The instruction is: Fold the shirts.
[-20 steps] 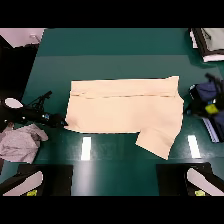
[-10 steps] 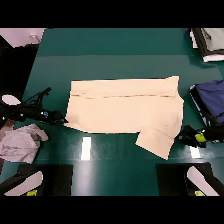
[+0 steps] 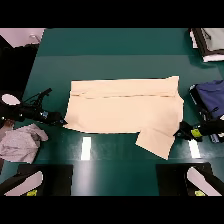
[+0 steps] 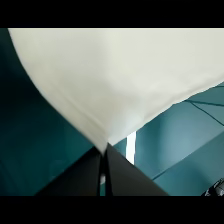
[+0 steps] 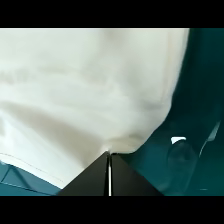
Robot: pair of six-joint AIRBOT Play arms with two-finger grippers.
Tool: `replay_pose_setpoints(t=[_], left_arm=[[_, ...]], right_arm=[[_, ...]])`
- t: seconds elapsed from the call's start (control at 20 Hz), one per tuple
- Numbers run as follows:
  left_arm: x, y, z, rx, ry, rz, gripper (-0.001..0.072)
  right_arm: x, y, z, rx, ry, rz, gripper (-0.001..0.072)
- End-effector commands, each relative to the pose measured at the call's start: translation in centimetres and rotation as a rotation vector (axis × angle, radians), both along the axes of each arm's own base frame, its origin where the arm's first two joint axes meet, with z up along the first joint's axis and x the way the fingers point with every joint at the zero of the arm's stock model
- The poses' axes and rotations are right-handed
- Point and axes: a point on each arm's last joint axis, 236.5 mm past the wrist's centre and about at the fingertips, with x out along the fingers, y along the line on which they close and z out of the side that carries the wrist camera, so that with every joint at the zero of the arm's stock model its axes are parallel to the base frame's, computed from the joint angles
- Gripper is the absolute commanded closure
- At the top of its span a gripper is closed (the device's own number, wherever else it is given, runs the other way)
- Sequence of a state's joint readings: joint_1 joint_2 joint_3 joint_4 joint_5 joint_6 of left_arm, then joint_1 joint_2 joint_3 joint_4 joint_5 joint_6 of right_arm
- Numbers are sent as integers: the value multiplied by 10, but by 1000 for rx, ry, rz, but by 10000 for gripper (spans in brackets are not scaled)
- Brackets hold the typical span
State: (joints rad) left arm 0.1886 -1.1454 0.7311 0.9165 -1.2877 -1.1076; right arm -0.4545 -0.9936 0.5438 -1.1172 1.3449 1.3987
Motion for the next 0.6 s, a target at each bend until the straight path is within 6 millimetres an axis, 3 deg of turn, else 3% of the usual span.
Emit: replay_pose_setpoints(t=[0.0, 0.15, 0.35, 0.45, 0.55], left_arm=[[-14, 13, 2, 74, 11, -46, 684], [-29, 27, 18, 162, -20, -73, 684], [-75, 21, 51, 159, 14, -141, 683], [-91, 14, 60, 129, 67, -126, 683], [-84, 7, 63, 95, 53, -90, 683]], right_arm=[[1, -6, 26, -81, -71, 75, 694], [-18, -4, 53, -134, -79, 120, 695], [-66, 2, 80, -208, -28, 194, 695], [-73, 10, 89, -232, -80, 231, 695], [-65, 18, 96, -246, -169, 248, 696]])
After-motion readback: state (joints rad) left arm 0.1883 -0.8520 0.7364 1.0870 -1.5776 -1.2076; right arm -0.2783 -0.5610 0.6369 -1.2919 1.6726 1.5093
